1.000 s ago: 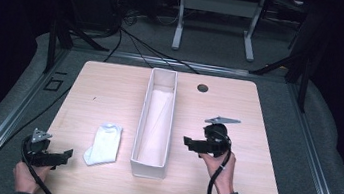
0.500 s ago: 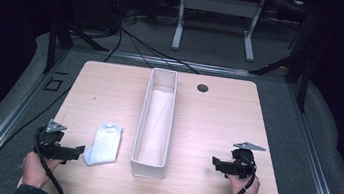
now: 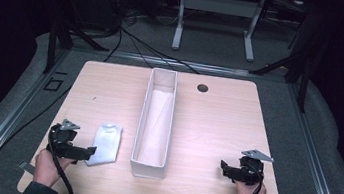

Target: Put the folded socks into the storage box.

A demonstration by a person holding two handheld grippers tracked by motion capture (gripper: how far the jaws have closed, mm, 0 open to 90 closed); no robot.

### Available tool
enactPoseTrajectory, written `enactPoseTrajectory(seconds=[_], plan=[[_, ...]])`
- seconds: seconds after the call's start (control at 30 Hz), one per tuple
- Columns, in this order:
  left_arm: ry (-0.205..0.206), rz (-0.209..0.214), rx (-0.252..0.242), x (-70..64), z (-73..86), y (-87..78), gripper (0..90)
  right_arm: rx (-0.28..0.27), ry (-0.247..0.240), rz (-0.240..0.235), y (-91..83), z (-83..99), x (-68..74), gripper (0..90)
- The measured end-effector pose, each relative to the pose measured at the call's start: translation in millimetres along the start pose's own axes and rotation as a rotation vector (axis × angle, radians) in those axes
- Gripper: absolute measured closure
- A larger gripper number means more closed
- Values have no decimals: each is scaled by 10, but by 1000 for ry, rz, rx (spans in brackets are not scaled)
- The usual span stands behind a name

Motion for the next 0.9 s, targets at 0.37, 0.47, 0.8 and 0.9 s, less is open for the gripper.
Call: enactPoseTrajectory(seconds=[0.37, 0.47, 0.8, 0.9], plan=[[-2, 37, 86, -209, -125, 145, 3, -36, -29, 11, -16, 5, 31, 66], [-8, 45, 112, -232, -139, 207, 3, -40, -32, 11, -21, 5, 33, 66], [-15, 60, 229, -275, -266, 541, 49, -39, -45, 15, -19, 8, 42, 76], [-27, 61, 251, -277, -260, 628, 88, -42, -39, 14, -24, 9, 42, 77]])
Point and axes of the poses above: each handheld gripper's, and its own axes: y roughly forward along the jaws, z roughly out of its underside, x roughly to its left, the point moved 6 cm from there along y, roughly forward along the jaws, and after that the axes turned 2 degrees about y, right-handed, at the moved point
